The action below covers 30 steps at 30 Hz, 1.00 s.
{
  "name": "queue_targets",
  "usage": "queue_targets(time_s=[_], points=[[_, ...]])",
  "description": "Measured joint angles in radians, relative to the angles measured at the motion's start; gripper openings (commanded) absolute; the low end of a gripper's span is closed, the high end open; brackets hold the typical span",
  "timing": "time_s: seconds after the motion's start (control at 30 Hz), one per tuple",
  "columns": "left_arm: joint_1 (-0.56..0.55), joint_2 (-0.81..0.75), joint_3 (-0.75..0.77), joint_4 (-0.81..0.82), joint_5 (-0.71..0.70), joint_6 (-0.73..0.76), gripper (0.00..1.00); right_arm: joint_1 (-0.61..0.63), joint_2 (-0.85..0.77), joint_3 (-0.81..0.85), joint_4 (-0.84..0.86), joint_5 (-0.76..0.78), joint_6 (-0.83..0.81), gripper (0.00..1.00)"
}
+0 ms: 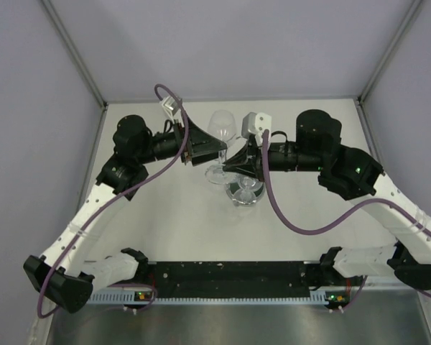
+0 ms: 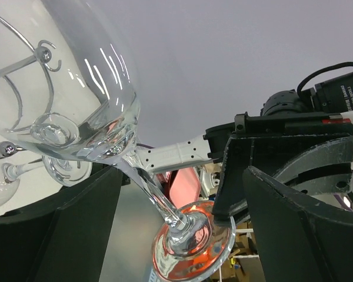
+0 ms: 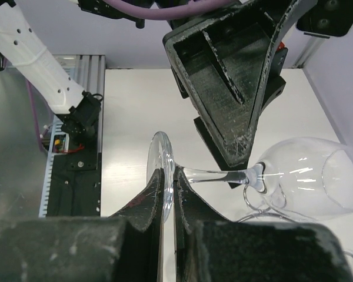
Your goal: Take the wine glass off the wine glass rack
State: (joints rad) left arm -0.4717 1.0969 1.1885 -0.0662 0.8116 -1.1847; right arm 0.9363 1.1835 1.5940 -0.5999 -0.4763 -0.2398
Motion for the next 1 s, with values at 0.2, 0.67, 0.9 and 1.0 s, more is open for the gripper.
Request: queue_targets(time_s=[0.2, 0.67, 0.9, 1.0], points=[[0.0, 0.001, -0.016, 0.008, 0.012, -0.008, 0.82, 0.029, 0.034, 0.018, 0.001, 0.027, -0.027, 0.0], [0.003, 0.002, -0.051, 0.031, 0.029, -0.026, 0.41, 0.052, 0.045, 0.025, 0.007, 0.064, -0.056, 0.0], [0.006, 0.009, -0.079, 0.068, 0.032, -0.043, 0.19, 0.056, 0.037, 0.009, 0.026, 0.076, -0.056, 0.0], [0.006, 0.016, -0.084, 0.087, 0.036, -0.066, 0.13, 0.063, 0.029, -0.024, 0.028, 0.077, -0.061, 0.0]])
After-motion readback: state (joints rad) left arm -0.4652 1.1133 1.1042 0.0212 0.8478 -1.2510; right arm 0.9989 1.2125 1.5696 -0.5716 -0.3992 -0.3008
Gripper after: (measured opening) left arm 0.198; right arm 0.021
